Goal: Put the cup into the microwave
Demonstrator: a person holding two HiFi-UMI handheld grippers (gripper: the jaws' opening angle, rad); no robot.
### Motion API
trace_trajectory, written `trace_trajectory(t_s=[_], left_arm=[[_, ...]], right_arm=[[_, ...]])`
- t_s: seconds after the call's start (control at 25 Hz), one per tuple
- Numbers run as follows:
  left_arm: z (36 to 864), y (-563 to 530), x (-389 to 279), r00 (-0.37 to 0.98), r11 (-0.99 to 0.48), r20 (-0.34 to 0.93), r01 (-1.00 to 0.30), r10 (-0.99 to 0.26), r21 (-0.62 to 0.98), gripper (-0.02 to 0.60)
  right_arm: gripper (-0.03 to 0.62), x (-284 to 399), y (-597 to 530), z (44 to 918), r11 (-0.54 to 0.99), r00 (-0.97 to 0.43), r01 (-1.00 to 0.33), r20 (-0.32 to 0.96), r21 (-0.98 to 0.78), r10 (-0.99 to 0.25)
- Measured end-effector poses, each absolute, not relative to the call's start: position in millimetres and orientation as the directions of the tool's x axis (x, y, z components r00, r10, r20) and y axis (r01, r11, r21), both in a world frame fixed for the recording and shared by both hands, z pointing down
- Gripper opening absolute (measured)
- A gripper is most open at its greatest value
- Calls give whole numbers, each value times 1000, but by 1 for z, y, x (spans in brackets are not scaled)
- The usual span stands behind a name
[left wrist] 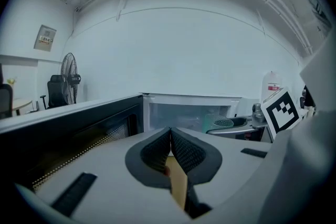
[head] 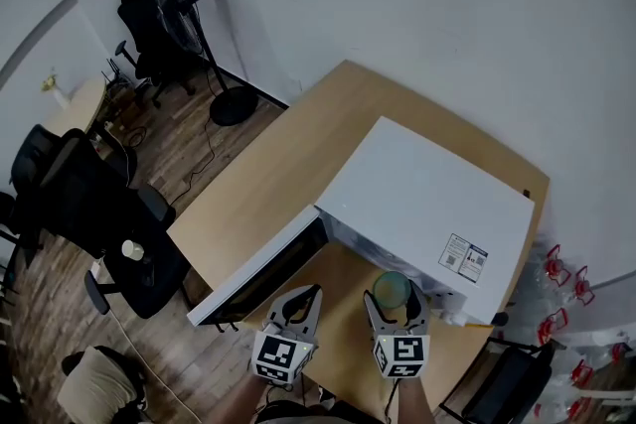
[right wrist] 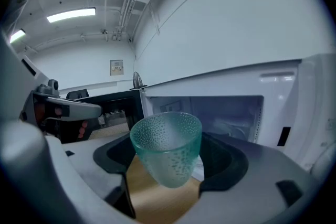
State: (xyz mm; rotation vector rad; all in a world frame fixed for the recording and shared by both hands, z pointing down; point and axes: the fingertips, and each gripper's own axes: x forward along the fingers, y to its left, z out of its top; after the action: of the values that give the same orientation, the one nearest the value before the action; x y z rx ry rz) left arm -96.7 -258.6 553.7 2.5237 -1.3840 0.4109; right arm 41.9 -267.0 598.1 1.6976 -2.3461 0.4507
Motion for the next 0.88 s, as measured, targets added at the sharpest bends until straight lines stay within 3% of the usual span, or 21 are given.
trace_trajectory(t_s=[0.88], left_arm=[[601,-311,-77,514,-525,403,-846,-758,91,23]], right_arm=[[368,59,-336,642,255,-280,-960,361,-117,-890]])
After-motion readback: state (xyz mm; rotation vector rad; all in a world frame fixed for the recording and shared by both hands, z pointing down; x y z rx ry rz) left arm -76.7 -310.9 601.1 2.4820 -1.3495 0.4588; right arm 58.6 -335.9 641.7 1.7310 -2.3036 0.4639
